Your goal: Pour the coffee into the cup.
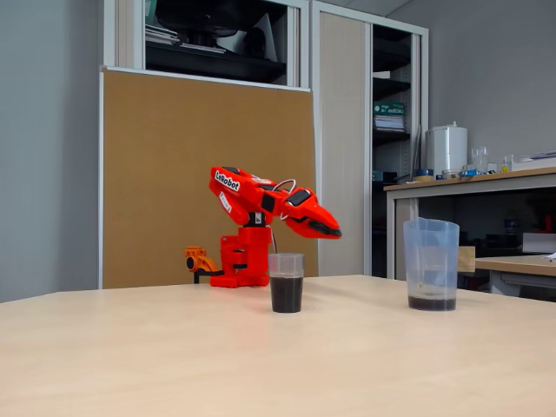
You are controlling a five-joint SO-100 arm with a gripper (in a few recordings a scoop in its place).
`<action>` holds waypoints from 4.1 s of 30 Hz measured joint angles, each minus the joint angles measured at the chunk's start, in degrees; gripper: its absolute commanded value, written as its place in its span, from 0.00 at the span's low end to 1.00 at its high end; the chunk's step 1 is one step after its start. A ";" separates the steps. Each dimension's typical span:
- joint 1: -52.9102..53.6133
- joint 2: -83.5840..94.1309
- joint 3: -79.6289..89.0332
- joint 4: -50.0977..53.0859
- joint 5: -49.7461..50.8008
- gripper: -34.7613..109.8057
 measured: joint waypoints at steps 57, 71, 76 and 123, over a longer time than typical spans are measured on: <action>11.07 38.67 7.47 68.20 -18.72 0.24; 10.99 38.76 7.47 68.20 -18.72 0.24; 10.99 38.76 7.47 68.20 -18.72 0.24; 10.99 38.76 7.47 68.20 -18.72 0.24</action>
